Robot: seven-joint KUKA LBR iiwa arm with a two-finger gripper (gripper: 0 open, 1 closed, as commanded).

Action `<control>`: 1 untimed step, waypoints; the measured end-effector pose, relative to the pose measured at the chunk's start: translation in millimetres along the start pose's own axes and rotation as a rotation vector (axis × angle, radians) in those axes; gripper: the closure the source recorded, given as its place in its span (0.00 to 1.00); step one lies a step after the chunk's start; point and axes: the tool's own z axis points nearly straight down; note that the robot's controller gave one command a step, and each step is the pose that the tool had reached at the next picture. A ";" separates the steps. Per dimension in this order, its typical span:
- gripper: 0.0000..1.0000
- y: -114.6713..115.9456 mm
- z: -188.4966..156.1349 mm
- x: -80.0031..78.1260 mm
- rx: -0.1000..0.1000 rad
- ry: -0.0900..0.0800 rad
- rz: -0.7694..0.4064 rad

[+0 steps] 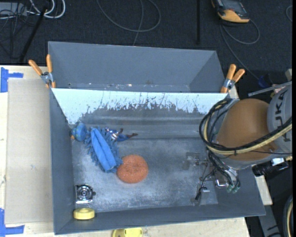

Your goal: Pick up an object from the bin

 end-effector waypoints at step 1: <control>0.00 0.2 -4.2 -1.9 0.001 -0.008 -0.002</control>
Offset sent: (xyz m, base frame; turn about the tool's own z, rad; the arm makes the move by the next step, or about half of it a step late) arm 0.0445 0.0629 -0.0653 -0.0039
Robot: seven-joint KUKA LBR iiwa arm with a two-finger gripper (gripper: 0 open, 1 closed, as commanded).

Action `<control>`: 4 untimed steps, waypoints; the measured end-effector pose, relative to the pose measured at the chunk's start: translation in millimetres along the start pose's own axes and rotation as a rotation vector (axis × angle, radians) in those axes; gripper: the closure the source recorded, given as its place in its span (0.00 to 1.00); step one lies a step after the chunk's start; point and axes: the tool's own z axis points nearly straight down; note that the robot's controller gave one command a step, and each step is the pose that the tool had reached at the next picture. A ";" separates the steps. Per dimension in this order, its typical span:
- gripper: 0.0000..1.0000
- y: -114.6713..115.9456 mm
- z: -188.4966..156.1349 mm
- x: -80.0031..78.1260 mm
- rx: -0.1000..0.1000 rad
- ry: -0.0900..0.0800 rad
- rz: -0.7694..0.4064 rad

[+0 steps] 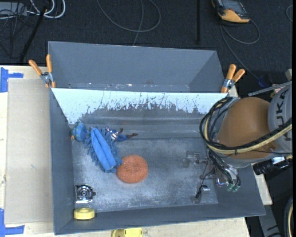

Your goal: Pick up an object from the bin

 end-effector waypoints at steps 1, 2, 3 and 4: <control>0.00 1.5 1.9 -2.3 0.001 -0.002 0.001; 0.00 20.0 43.9 -6.1 -0.003 0.000 -0.135; 0.00 56.6 57.8 -39.7 0.002 -0.001 -0.277; 0.00 90.4 60.4 -52.5 -0.003 -0.005 -0.174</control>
Offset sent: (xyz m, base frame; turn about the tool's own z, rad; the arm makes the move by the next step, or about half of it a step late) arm -0.0043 0.0002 -0.0695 -0.3011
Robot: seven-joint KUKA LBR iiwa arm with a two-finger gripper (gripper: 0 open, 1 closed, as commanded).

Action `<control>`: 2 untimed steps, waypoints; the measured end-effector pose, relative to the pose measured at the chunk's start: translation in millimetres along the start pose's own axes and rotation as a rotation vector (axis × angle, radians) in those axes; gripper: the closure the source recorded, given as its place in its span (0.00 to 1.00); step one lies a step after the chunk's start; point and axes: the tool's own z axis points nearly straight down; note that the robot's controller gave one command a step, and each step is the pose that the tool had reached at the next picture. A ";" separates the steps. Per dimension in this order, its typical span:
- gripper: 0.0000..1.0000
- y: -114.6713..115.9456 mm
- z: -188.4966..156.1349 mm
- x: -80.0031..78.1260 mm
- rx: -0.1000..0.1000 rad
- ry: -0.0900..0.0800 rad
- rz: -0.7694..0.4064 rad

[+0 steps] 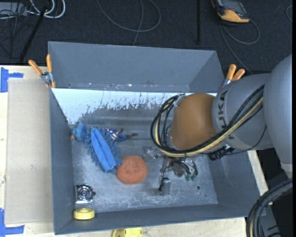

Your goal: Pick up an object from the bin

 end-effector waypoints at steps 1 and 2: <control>0.00 28.8 5.6 -7.8 0.005 0.004 -0.131; 0.00 45.1 2.0 -34.6 0.001 0.002 -0.168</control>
Offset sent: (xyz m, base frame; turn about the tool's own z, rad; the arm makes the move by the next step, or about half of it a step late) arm 0.0326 0.0451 -0.0002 -0.1512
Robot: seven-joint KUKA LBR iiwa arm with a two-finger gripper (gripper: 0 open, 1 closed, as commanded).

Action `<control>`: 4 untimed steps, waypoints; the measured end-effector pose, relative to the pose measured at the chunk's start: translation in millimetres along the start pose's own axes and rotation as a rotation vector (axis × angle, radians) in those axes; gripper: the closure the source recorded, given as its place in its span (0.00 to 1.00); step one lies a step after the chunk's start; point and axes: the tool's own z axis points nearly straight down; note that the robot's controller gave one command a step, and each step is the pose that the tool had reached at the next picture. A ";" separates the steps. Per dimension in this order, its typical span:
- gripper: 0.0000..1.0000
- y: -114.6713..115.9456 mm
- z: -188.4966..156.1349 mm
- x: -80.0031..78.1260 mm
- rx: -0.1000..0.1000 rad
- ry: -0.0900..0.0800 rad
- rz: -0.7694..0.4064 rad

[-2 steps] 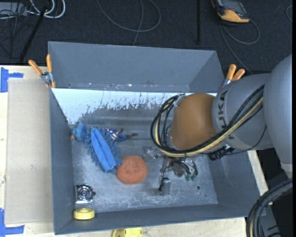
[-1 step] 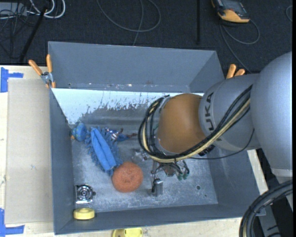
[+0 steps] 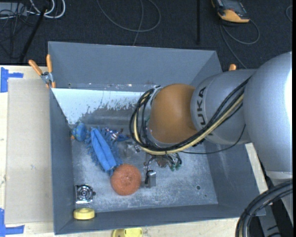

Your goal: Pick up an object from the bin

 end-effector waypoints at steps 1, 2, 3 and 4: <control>0.00 31.4 5.8 8.1 0.002 0.003 -0.067; 1.00 69.5 8.2 20.5 0.002 0.004 0.092; 1.00 69.6 8.2 20.5 0.002 0.004 0.091; 1.00 83.5 -122.2 24.5 0.002 0.001 0.114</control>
Offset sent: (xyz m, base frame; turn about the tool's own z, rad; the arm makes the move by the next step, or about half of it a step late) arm -0.0418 0.0580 -0.0072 0.0938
